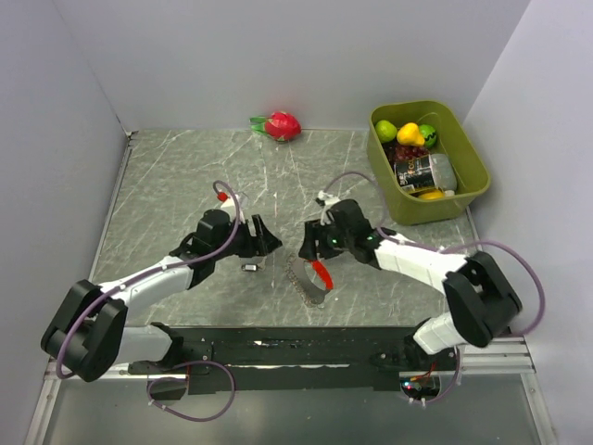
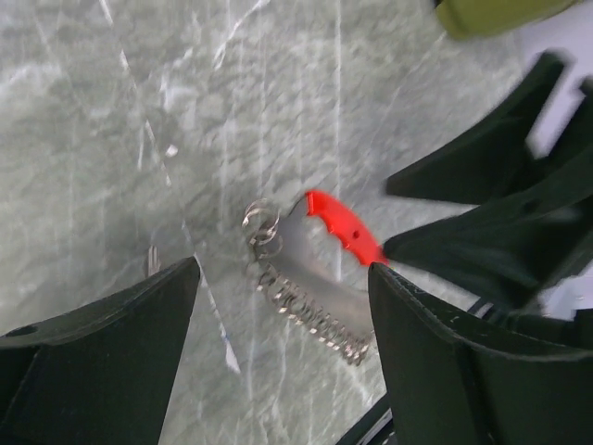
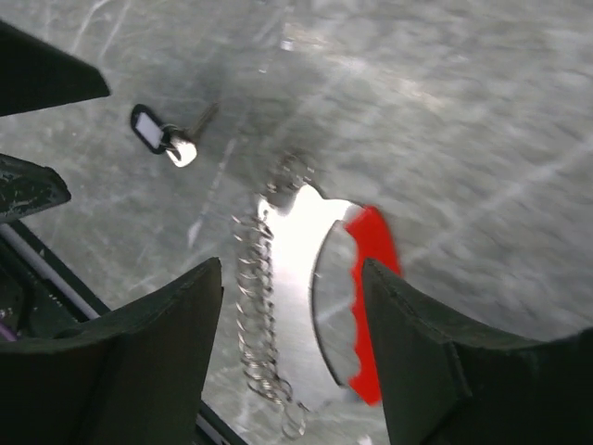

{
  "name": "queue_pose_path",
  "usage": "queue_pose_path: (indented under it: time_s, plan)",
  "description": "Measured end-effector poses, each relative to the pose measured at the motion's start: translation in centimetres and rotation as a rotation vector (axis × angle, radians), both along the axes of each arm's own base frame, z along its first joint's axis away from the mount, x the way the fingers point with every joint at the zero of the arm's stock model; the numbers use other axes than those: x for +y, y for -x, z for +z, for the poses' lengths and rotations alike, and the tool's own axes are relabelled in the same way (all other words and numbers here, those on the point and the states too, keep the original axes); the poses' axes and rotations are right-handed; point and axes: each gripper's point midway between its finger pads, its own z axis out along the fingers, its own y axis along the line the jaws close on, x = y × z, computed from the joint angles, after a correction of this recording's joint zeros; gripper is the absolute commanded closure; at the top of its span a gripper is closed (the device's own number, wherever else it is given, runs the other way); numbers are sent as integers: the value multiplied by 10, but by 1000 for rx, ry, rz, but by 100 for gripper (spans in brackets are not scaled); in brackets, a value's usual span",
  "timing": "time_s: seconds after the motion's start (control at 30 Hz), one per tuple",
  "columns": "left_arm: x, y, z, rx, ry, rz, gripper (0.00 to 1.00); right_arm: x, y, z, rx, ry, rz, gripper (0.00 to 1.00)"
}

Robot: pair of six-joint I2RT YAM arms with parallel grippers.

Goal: Put the keys on the keyring

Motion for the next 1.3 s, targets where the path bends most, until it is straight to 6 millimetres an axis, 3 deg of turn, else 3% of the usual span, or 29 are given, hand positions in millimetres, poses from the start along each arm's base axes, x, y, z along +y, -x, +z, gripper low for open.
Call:
queue_pose_path:
  time_s: [0.2,0.33,0.57,0.8,1.3]
  plan:
    - [10,-8,5,6,95,0,20,37,-5,-12,63,-21,70,39]
    - [28,-15,7,14,166,24,20,49,-10,-21,97,-27,85,45]
    - [56,-18,10,35,270,61,21,58,-13,-28,122,-29,97,58]
    - [58,-17,22,7,300,33,21,66,-9,-33,141,-21,115,60]
    - [56,-15,24,6,309,12,21,59,0,-47,170,56,106,60]
